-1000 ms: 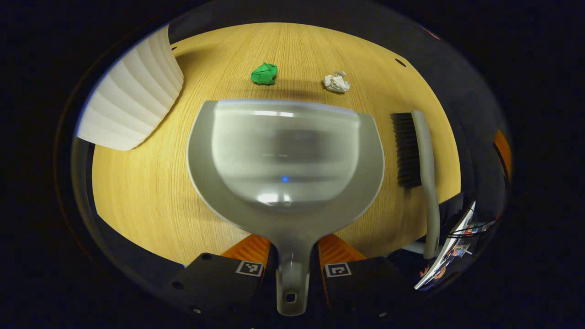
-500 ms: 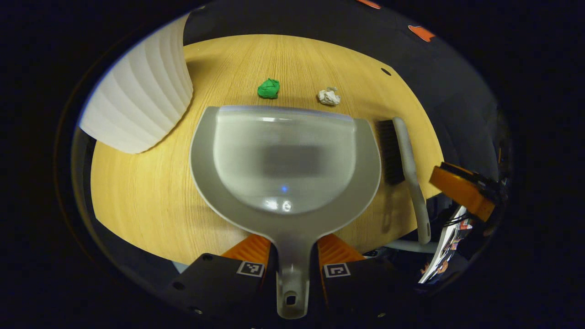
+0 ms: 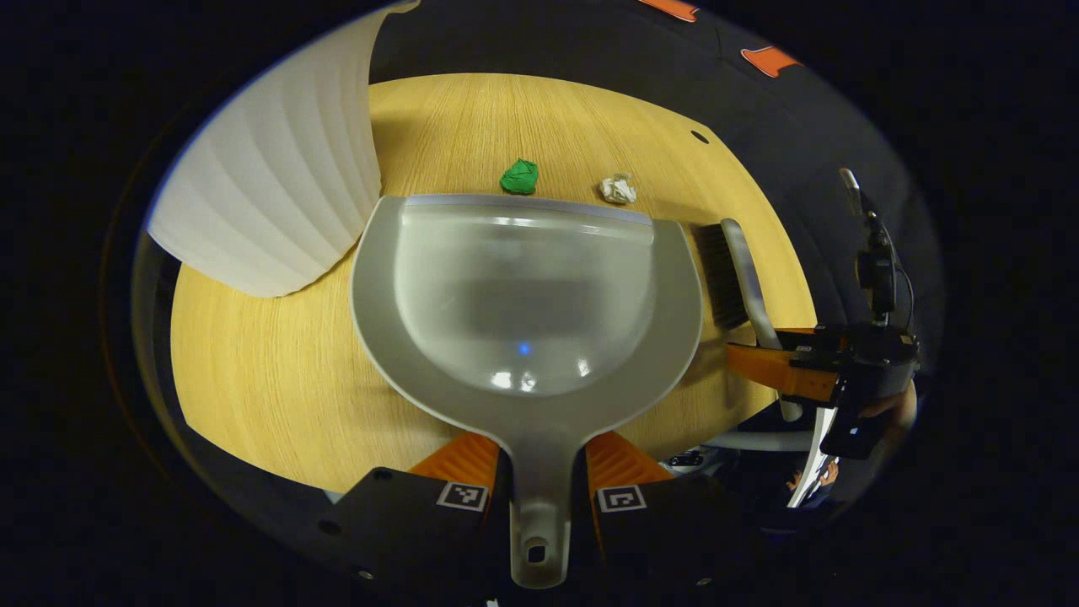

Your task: Pick up the small broom and dustpan from the desktop, sweep the trash into the dustpan with the broom, and then empty the trash into the garbage bin.

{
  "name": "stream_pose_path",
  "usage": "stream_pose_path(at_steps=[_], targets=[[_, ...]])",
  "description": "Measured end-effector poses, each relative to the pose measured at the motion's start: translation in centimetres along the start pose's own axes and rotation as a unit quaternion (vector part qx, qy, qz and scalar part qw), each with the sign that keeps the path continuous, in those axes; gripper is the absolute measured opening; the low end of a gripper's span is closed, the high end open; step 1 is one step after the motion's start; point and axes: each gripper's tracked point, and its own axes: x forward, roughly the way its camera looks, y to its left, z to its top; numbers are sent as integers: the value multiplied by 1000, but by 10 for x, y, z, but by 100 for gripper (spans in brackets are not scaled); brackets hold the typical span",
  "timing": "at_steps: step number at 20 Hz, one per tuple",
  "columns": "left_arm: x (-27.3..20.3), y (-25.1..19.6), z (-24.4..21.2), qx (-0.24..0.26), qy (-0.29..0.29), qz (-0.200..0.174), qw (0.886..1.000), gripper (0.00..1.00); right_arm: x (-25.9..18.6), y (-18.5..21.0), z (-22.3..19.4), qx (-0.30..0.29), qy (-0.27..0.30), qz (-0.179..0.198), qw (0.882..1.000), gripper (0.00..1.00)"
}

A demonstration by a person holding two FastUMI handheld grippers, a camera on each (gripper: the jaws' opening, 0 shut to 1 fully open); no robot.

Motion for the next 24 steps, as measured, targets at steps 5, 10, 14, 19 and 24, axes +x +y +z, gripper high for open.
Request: stream_pose_path(at_steps=[5, 10, 14, 19, 24], targets=[[-6, 12, 6, 18, 3, -11, 1000, 33, 9, 1, 1, -5, 20, -16, 1000, 95], [-4, 19, 12, 18, 9, -19, 1000, 33, 17, 5, -5, -4, 46, -16, 999, 94], [-9, 26, 13, 17, 12, -20, 1000, 33, 20, 4, -6, -8, 57, -22, 998, 77], [-8, 25, 11, 27, 13, -19, 999, 33, 22, 6, -7, -20, 65, -17, 998, 26], [0, 32, 7, 65, 20, 6, 998, 33, 11, 7, 15, -48, 34, -15, 998, 18]])
